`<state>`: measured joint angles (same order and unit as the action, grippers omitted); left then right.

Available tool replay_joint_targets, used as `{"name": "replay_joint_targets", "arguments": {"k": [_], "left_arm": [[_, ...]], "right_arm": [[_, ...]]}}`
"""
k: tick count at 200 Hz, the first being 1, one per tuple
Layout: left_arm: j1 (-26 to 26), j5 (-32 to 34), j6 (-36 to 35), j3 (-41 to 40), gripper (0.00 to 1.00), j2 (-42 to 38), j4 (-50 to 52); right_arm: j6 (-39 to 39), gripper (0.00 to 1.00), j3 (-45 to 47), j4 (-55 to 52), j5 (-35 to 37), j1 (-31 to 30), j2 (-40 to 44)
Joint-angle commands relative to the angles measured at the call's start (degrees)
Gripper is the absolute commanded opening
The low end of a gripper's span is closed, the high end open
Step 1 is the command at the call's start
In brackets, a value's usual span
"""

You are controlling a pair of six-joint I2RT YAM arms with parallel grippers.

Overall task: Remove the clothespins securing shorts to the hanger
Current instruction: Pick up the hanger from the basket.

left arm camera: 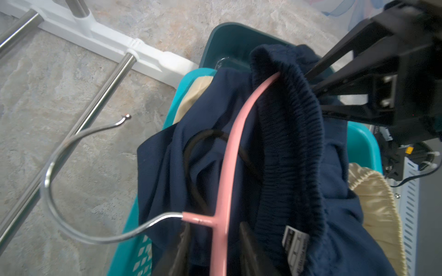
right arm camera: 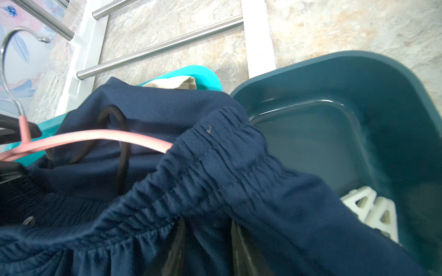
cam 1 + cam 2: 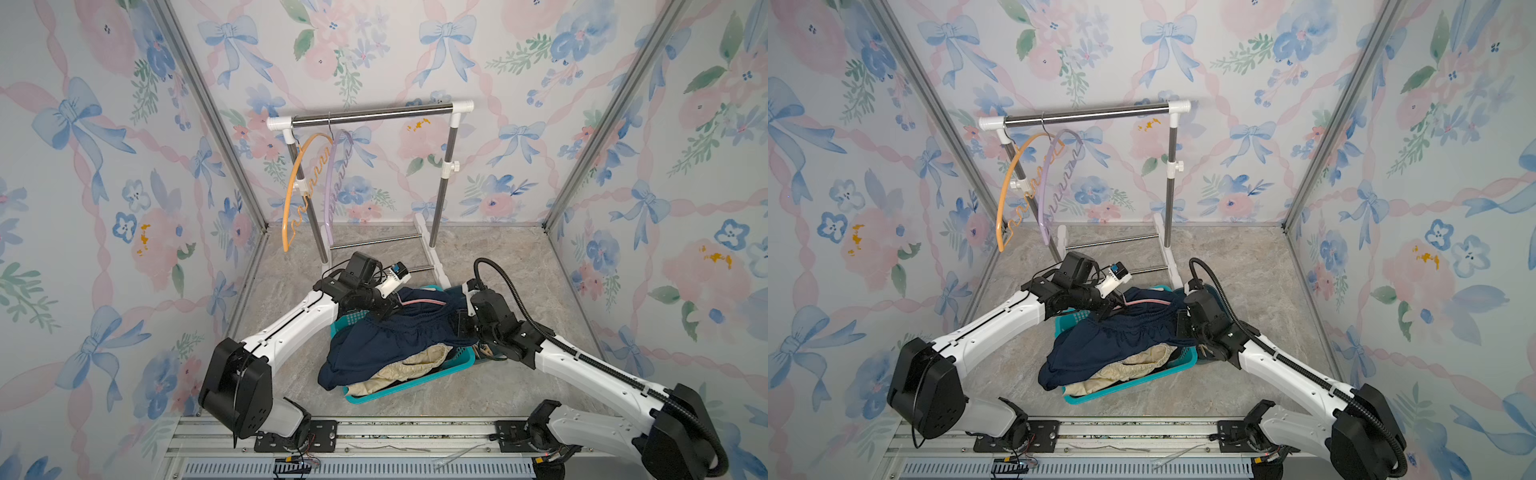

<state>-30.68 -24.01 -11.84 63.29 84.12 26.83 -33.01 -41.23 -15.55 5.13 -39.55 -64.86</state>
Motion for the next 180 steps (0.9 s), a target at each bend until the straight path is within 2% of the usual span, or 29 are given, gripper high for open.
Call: {"name": "replay_joint_targets", "arguments": {"k": [1, 30, 63, 96, 139, 180], "left_arm": [[-0.11, 4.89, -2.24, 2.08, 0.38, 2.08, 4.18], [-0.15, 8.59, -3.22, 2.76, 0.39, 2.99, 4.55], [-0.88, 11.01, -5.48, 2.8, 0.13, 2.18, 4.46], [-3.73, 21.44, -9.69, 3.14, 0.03, -1.97, 4.27], [-8.3, 37.52, -14.93, 2.97, 0.02, -10.11, 0.85], [-11.25, 41.39, -18.69, -2.03, 0.0, -22.82, -11.16]], "right_arm": [[-0.12, 0.35, -0.01, -1.06, -1.41, -1.08, 0.17], [-0.12, 0.35, 0.03, -1.11, -1.37, -1.12, 0.2], [-0.3, 0.35, -0.01, -0.98, -1.43, -1.11, 0.53], [-0.16, 0.35, -0.65, -1.07, -1.65, -1.47, 1.44], [0.69, 0.37, -4.48, -3.01, -0.7, -3.87, 4.5], [0.45, 0.49, -10.79, -7.22, 2.63, -7.21, 8.92]]}}
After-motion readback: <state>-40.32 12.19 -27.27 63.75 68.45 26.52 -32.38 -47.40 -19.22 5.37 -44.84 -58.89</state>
